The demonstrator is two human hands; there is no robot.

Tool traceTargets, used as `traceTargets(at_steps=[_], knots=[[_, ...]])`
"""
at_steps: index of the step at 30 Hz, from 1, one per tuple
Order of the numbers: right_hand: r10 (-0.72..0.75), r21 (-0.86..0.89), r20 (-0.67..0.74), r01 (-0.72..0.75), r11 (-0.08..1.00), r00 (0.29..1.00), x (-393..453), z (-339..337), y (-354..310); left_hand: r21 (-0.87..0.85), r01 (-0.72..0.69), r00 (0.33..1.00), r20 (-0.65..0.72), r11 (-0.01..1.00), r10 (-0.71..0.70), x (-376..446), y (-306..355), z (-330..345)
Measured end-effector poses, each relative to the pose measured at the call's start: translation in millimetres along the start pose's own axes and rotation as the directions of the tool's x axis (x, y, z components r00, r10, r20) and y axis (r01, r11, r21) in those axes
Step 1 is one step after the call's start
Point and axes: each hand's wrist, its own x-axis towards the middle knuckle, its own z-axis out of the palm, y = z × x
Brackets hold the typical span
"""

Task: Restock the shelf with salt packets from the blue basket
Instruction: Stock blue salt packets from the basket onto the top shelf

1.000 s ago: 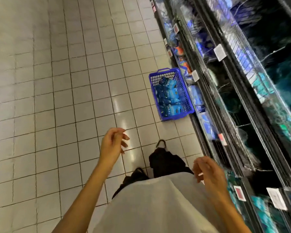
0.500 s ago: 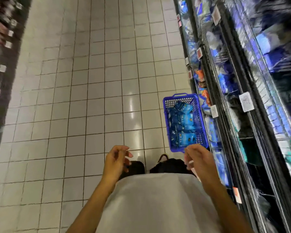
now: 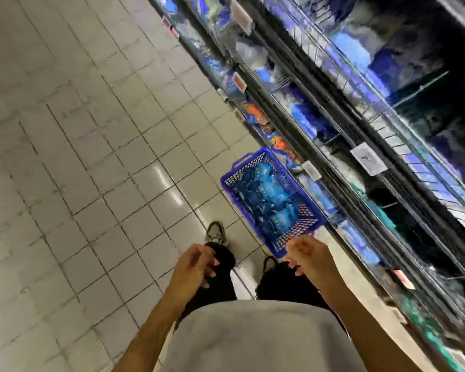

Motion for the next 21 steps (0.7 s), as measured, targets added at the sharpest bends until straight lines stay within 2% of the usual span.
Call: traceTargets(at_steps=[4, 7, 13, 17, 19, 21], knots=[[0.137, 0.134, -0.205, -0.111, 0.985, 0.969, 39.9, 13.5, 17.1, 0.213, 0.040, 0.989, 0.133, 0.976, -0.070, 88.0, 24.8, 3.1], [0.197, 0.114, -0.305, -0.170, 0.979, 0.932, 79.1, 18.6, 44.1, 0.354, 0.030, 0.974, 0.198, 0.935, -0.106, 152.9, 37.9, 17.6], [0.271, 0.049, -0.319, -0.270, 0.962, 0.908, 207.6, 33.2, 132.5, 0.509, -0.027, 0.973, 0.212, 0.861, -0.095, 307.4, 16.8, 81.4], [0.354, 0.150, -0.303, -0.323, 0.935, 0.885, 315.8, 60.4, 185.2, 0.553, -0.083, 0.978, 0.203, 0.829, -0.038, 406.8, -19.4, 138.5], [0.383, 0.193, -0.290, -0.338, 0.921, 0.877, 367.0, 76.9, 216.2, 0.670, -0.177, 0.975, 0.222, 0.722, 0.033, 458.6, -42.5, 167.3], [0.395, 0.158, -0.268, -0.365, 0.918, 0.879, 411.2, 92.3, 244.1, 0.782, -0.258, 0.965, 0.231, 0.567, 0.121, 505.9, -55.9, 191.2]])
